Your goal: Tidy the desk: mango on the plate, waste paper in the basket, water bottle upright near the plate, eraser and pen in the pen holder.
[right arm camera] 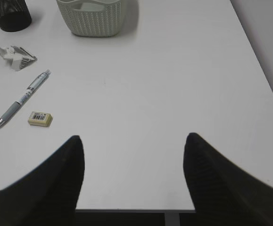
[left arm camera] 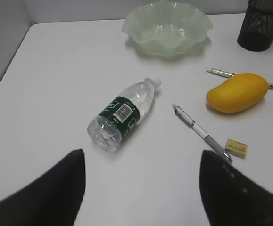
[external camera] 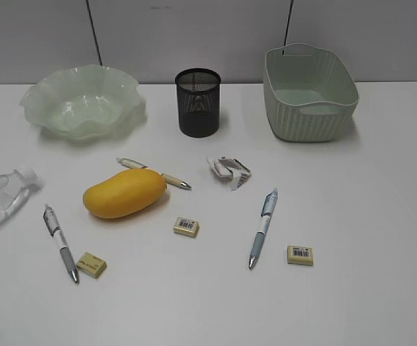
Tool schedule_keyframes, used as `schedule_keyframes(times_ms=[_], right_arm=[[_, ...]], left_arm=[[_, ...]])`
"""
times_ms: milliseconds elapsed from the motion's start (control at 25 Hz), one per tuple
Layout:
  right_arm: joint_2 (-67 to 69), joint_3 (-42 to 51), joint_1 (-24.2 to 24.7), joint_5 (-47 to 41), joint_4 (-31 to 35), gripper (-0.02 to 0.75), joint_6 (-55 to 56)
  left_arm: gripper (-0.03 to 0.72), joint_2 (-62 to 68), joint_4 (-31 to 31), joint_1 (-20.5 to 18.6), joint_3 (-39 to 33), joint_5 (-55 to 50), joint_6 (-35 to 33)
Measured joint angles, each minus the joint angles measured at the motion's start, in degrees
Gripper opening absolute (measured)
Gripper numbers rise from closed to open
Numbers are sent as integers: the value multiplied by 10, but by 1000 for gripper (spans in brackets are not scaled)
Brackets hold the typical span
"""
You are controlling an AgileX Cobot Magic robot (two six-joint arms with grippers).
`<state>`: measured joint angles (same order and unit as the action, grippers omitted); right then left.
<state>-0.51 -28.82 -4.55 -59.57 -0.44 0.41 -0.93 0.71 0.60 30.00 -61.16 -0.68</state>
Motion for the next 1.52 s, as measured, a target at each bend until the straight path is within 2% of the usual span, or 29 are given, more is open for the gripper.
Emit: schedule_keyframes(times_ms=[1080,1160,1360,1520], right_arm=[[0,0,0,0,0,520,0],[0,0,0,0,0,520,0],[0,0,0,0,0,520,0],[0,0,0,0,0,520,0]], left_arm=[[563,2,11,0,3,4,0],[563,14,19,0,11,27,0],[563,76,36,0,16,159,-5],[561,177,56,0,16,272,-45]])
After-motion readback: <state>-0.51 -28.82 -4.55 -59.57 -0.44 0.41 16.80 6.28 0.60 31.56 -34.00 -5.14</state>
